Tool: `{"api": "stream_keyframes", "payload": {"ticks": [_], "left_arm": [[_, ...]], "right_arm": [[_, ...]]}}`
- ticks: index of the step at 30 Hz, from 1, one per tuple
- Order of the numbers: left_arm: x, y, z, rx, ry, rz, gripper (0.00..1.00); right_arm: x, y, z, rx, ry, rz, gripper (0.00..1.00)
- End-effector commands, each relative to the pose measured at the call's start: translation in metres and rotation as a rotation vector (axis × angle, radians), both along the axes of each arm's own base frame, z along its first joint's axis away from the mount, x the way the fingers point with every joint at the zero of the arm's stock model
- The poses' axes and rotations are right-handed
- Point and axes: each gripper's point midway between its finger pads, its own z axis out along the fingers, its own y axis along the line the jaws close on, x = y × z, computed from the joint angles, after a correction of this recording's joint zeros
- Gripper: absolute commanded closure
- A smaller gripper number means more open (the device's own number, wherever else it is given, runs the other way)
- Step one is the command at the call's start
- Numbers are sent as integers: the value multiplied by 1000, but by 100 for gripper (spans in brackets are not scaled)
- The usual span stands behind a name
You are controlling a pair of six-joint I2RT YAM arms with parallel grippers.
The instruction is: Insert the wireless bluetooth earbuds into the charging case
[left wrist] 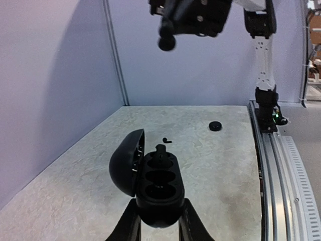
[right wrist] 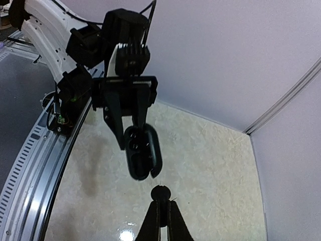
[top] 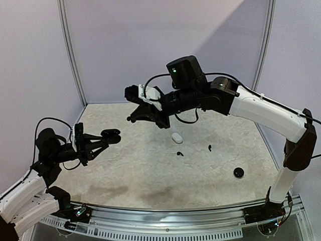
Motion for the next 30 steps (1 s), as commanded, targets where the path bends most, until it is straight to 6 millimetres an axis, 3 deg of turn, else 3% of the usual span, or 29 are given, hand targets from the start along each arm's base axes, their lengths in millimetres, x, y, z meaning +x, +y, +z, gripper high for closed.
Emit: {"api": "stream_keyframes", "payload": {"ticks": [1,6,10,13,30], "left_arm": [[-14,-20,17,22,-131,-125,100],[-6,-31,22,7,-132,-126,100],[0,-35,22,7,-127,-111,100],[3,-38,22,2,-111,-101,100],[1,-39,21,15,-115,-88,100]], "right_arm": [[-22,17,35,123,-56,96,100],[-35,33,29,127,-51,159,100],[-39,42,11,86,-66,169,100],[-40,45,0,57,-89,169,100],[-30,50,-19,8,-135,154,100]]}}
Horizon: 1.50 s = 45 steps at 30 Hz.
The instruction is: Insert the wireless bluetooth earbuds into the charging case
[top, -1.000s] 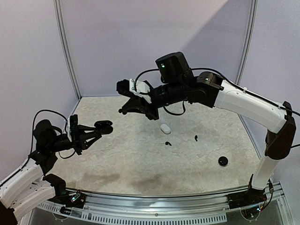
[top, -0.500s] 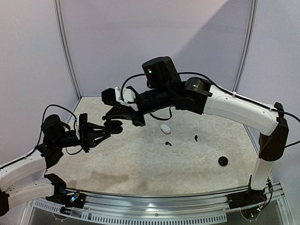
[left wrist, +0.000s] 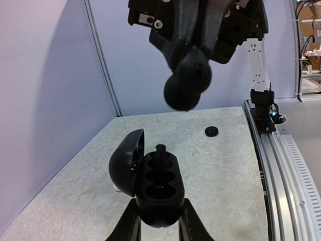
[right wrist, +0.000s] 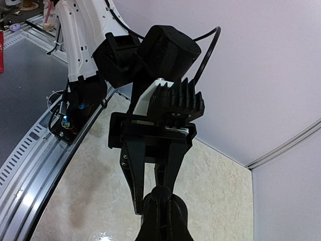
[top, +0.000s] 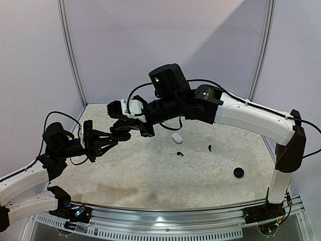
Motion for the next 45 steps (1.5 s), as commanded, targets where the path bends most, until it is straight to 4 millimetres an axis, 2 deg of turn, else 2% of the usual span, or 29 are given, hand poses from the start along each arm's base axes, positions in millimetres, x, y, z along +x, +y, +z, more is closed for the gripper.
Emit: {"api": "stream_keyframes", "payload": {"ticks": [1,5,13,19,37,45], "left_arm": [[-2,-4,7,-1,-29,-12,100],[-3,-6,8,-1,-34,-19,100],[-2,-6,9,1,-35,-3,100],[-3,-6,8,3,-36,-3,100],[-2,-6,7,17,-97,14,100],[2,-5,5,33,-130,45,100]], "right_arm": [[3,5,-13,-36,-11,-11,100],[3,6,-15,-39,-22,-3,100],[17,10,-40,-109,-52,-56,100],[26,9,-49,-144,-86,-92,100],[21,12,-76,-222,-92,-59,100],[20,11,-77,-235,-78,-56,100]]}}
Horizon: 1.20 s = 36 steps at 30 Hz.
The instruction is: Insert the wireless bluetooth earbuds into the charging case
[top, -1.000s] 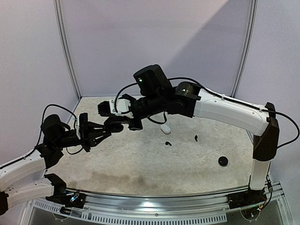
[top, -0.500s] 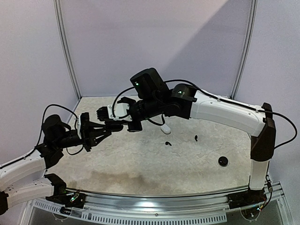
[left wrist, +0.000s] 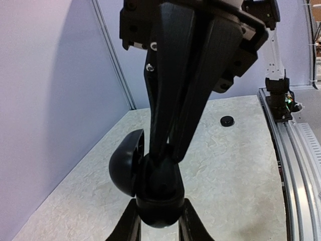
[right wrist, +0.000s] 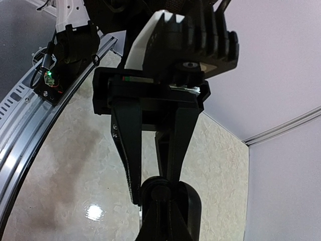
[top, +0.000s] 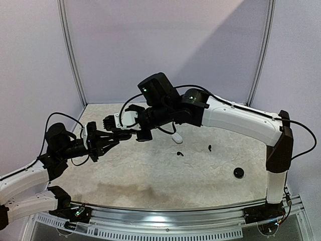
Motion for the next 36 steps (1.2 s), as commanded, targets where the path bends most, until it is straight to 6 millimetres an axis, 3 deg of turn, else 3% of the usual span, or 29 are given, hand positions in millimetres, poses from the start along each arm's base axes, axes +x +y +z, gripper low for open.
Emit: {"api": "stream_keyframes", "payload": {"ticks": [1,8,12,19,36], "left_arm": [[-6,-3,14,-10,-86,-14,100],[-6,-3,11,16,-133,-3,100],[-8,-4,12,17,-148,-12,100],[-12,-5,15,12,-157,-25,100],[-12,-4,16,-34,-66,-19,100]], "right_arm": [[-5,1,-29,-84,42,2,100],[2,6,-23,-64,51,-36,100],[9,8,-30,-72,59,-71,100],[18,11,-35,-72,58,-105,89],[19,8,-33,-80,35,-105,79]]}}
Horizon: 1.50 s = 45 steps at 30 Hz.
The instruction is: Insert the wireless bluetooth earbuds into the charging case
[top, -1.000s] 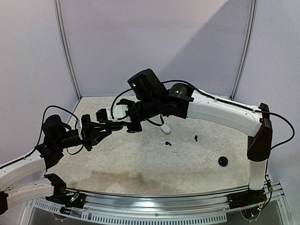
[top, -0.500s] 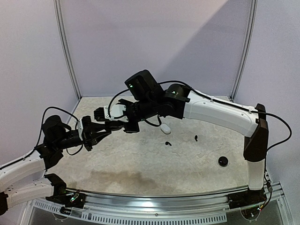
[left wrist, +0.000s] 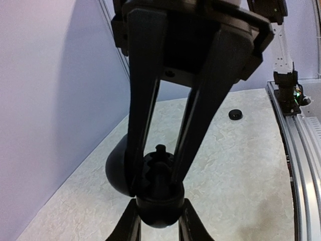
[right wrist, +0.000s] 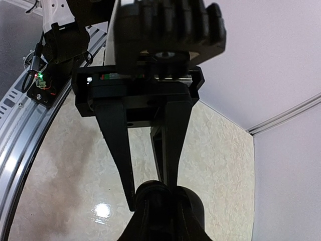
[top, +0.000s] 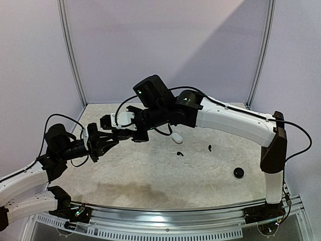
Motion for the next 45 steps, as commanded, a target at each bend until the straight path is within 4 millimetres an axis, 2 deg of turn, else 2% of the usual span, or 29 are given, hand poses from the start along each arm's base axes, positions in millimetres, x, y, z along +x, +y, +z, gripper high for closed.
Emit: {"api": "stream_keyframes", "payload": {"ticks": [1,9,17,24,26,29,33,45], "left_arm": [[-15,-7,20,-61,-37,-67,100],[-14,-6,20,-71,-15,-56,100],[-8,-4,18,-103,71,-21,100],[-7,-3,13,-117,120,-11,100],[-7,-3,13,-118,123,-12,100],[-6,-3,11,-116,134,-10,100],[-3,-1,5,-126,183,15,100],[-1,2,-5,-114,200,45,100]], "right_arm": [[7,0,-22,-58,-3,-26,78],[4,-1,-21,-62,2,-18,76],[-2,-5,-18,-62,27,-6,70],[0,-6,-4,-17,23,-20,67],[1,-6,-4,-14,20,-26,63],[0,-4,4,10,20,-16,53],[-3,-4,13,34,23,-6,47],[-9,-15,54,131,48,6,45]]}}
